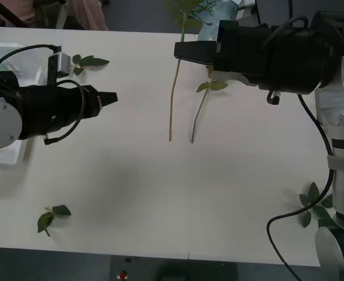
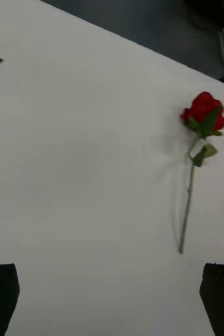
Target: Put the red flowers into the right box and the blue flowers into the left box
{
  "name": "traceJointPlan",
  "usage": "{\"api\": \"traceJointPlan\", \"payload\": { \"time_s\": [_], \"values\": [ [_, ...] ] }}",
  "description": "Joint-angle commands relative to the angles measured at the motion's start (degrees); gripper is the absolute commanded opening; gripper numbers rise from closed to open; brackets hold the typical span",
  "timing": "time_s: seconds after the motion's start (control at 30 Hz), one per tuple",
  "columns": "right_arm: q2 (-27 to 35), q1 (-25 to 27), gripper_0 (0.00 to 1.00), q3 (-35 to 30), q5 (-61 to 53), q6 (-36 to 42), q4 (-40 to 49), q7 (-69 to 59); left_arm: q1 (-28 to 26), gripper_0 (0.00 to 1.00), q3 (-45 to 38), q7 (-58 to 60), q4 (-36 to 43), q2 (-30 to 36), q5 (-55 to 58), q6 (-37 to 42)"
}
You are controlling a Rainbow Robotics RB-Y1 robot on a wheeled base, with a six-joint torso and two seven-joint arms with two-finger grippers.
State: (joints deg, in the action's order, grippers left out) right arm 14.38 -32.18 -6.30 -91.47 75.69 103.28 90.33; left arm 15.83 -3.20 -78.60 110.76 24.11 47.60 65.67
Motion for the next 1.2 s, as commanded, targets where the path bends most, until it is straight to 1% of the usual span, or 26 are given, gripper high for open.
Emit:
{"api": "traceJointPlan", "payload": {
  "time_s": [0.03,0.1,0.23,0.27,0.37,0.57,0.7,0.87,1.03,1.1,1.13,1.2],
  "values": [
    [-0.2,-1.2,0.00,-1.0,-3.7,-0.2,0.7,2.8,1.3,1.00,-1.3,2.6,6.1,-1.6,7.7,-0.6],
    [-0.1,-1.2,0.00,-1.0,-5.3,-0.1,0.8,2.8,1.3,1.00,-1.8,2.7,7.7,-2.1,11.3,0.7],
    [-0.1,-1.3,0.00,-1.0,-7.3,-0.1,0.7,2.8,1.3,1.00,-4.3,2.7,13.3,-3.2,16.6,7.5],
    [-0.1,-1.2,0.00,-1.0,-7.7,-0.1,0.7,2.9,1.3,1.00,-4.3,2.8,14.1,-3.5,17.4,8.1],
    [-0.1,-1.2,0.00,-0.7,-9.2,-0.1,0.7,2.7,1.3,1.00,-3.4,2.8,15.2,-5.4,21.6,7.7],
    [-0.1,-1.2,0.00,-0.5,-10.5,-0.1,0.7,3.0,2.3,1.00,1.2,2.9,16.1,-9.1,23.2,5.3],
    [-0.1,-1.2,0.00,-0.5,-10.5,-0.1,0.7,3.0,2.5,1.00,1.3,3.0,16.7,-10.7,25.3,6.0],
    [-0.1,-1.2,0.00,-0.5,-10.5,-0.1,0.7,3.0,2.7,1.00,-1.4,2.8,18.4,-10.8,30.1,12.0],
    [-0.1,-1.2,0.00,-0.5,-10.5,-0.1,0.7,3.0,1.2,1.00,-8.8,1.4,20.9,-10.0,34.0,23.6],
    [-0.1,-1.2,0.00,-0.5,-10.5,-0.1,0.7,3.0,0.5,1.00,-10.2,0.5,21.0,-8.8,35.0,25.2],
    [-0.1,-1.2,0.00,-0.5,-10.5,-0.1,0.7,3.0,-0.3,1.00,-11.0,-1.6,21.1,-7.2,35.3,25.8],
    [-0.1,-1.2,0.00,-0.5,-10.5,-0.1,0.7,3.0,-1.2,1.00,-11.5,-3.3,21.0,-5.3,35.5,25.6]
  ]
}}
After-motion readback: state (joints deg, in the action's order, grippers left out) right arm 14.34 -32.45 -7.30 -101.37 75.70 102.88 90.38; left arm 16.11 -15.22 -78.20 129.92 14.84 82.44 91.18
